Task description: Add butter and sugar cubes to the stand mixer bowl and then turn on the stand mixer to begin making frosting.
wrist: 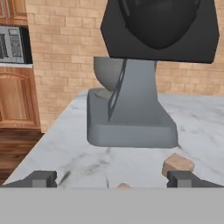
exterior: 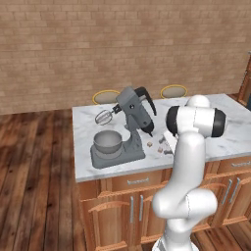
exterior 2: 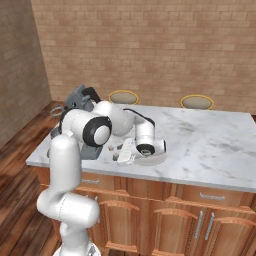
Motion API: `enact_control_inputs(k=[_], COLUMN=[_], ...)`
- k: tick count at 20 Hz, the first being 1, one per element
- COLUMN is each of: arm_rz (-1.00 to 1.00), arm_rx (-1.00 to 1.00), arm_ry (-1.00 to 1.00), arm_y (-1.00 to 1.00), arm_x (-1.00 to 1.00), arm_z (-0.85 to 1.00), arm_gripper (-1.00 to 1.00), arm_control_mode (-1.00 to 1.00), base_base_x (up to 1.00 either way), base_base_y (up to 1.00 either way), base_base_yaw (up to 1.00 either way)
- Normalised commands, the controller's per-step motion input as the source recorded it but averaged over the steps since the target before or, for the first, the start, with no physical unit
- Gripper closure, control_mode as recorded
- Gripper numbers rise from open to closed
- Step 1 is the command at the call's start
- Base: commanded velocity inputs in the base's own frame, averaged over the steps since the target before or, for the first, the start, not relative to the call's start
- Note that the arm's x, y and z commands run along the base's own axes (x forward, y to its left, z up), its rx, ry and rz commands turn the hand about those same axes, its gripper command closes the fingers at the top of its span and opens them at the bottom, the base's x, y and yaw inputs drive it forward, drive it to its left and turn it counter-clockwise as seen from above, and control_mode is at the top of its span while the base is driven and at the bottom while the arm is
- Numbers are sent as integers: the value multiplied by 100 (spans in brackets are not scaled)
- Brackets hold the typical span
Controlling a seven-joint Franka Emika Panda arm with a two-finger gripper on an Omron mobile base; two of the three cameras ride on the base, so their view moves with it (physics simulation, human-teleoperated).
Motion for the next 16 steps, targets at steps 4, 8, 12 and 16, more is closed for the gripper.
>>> enact_control_inputs(k=[4,8,12,16], arm_rz=[0,0,0,0], arm_rx=[-3,-3,-2,-3], arm_ry=[4,5,4,3], arm_y=[0,4,13,19], arm_x=[0,4,16,21], arm_z=[-18,-13,-2,0], arm_gripper=[-100,-100,-100,-100], arm_control_mode=[-100,-100,-100,-100], base_base_x=[0,0,0,0], base_base_y=[0,0,0,0], base_base_yaw=[0,0,0,0])
